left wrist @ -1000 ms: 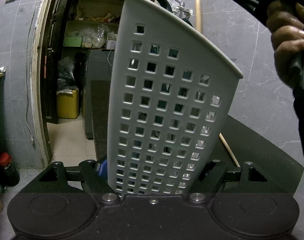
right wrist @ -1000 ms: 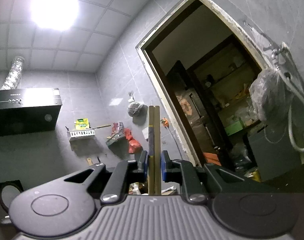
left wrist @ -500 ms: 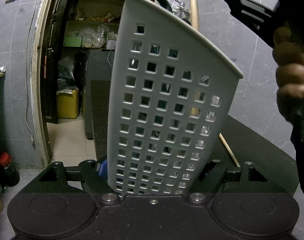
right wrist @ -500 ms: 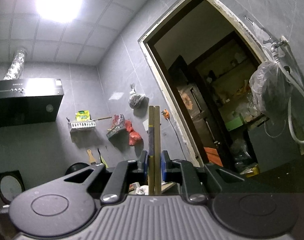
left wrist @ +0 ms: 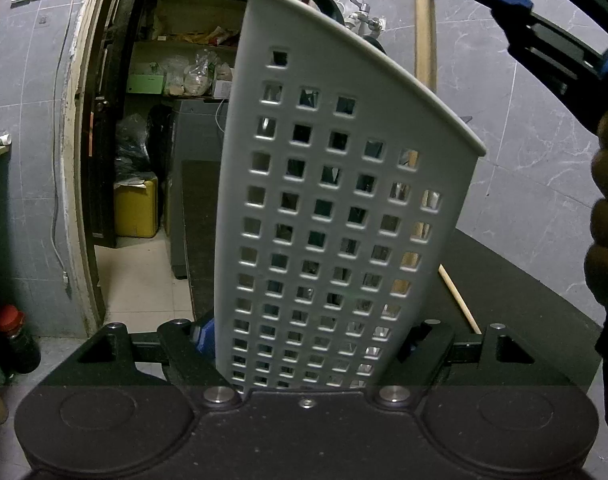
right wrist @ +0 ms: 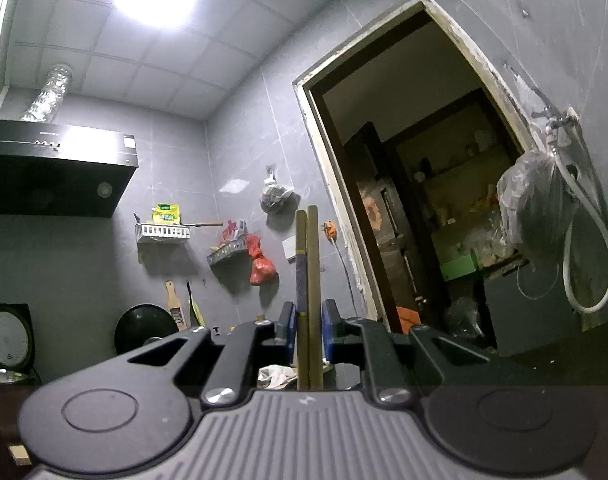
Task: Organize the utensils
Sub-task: 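Raise the two chopsticks with the right tool above the basket rim, then lower the chopsticks into the basket and open the right tool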
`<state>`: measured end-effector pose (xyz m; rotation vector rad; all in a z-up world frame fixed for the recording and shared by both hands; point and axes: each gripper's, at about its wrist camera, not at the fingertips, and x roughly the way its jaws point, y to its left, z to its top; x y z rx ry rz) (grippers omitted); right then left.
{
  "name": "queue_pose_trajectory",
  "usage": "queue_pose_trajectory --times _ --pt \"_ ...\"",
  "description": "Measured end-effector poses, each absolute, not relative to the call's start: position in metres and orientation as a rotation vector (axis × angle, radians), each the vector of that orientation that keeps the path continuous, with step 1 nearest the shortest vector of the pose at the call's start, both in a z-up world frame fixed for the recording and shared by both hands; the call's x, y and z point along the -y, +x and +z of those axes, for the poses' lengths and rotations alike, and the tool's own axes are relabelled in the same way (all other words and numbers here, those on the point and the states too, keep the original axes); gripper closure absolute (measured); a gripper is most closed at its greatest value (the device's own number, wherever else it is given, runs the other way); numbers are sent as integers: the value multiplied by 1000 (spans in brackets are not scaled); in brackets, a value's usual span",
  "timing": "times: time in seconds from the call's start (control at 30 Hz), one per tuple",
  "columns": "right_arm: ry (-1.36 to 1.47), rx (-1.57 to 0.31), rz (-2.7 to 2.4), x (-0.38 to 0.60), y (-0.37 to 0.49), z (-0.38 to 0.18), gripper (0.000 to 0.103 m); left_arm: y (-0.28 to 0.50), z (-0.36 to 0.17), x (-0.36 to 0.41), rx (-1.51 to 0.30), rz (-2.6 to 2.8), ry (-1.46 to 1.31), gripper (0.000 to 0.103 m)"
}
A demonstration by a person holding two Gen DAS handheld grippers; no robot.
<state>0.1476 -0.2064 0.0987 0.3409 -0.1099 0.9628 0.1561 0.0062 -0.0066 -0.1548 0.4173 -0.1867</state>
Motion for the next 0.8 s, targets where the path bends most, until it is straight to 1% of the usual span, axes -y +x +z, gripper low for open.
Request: queue_pose_trajectory --times 0.27,0.53,0.6,0.67,0.7,0.77,0.8 --pt "279 141 932 201 128 93 88 155 -6 -6 -418 -183 -150 23" --pt "233 89 916 194 127 83 87 155 -6 -6 -419 -183 -151 23" --pt "240 83 912 195 127 80 81 154 -5 -6 -419 -183 -150 23" --pt "252 81 905 197 126 77 63 154 -5 -6 -419 -183 -150 23" --pt "262 82 901 199 126 76 60 154 -5 -6 -419 -183 -150 23" --pt "276 85 888 204 125 74 49 154 -5 -6 -419 -182 -149 23" --pt "286 86 877 207 124 72 46 154 -6 -6 -419 -182 -149 23"
